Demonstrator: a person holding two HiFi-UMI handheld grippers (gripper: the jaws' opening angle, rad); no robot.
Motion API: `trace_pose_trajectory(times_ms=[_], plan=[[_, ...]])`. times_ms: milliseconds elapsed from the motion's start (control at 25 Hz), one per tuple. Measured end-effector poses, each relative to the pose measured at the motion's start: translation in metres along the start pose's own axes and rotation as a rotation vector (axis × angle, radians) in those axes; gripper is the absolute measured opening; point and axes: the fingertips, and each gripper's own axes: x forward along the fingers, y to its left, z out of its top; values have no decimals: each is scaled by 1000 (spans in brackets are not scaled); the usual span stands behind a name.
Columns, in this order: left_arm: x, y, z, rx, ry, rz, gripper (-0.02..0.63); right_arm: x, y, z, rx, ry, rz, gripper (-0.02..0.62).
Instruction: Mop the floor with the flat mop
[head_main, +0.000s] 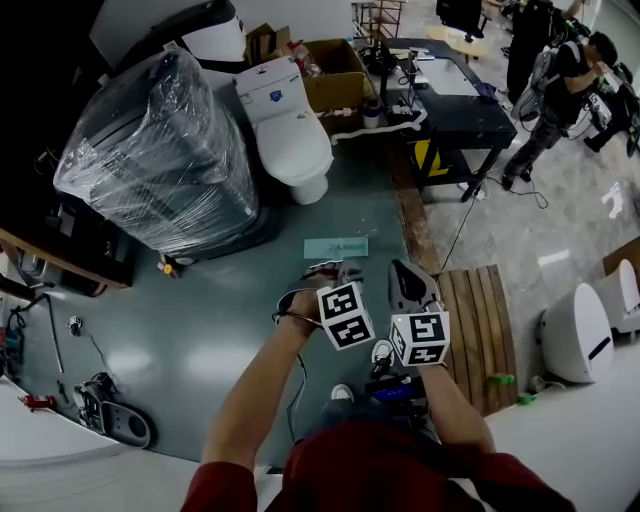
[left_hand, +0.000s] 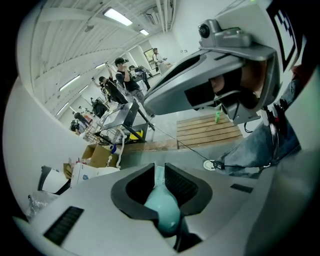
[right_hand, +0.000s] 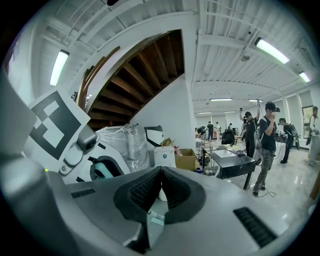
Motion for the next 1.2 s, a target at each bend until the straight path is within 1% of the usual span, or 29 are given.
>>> trace_pose_trajectory(times_ms=[160,360,560,720,1000,1200], plan=[[-1,-9,-7,-16,-15,15,61,-3,5,-10,16,12,-8,17],[-1,3,-10,-28,-25,16,61,1,16,-13,-1,22,7,17],[2,5,-9,-26,-38,23,61,6,5,-16,6,30,-7,17],[9,2,-13,-21,-39,31,61,13,5,-17,13,27,-13,17],[17,29,-19,-52,-35,40,61,22,1,-13,6,35,-11,17],[28,45,-12,-52,-40,45,60,41,-10,-14,7,43,-2,17]])
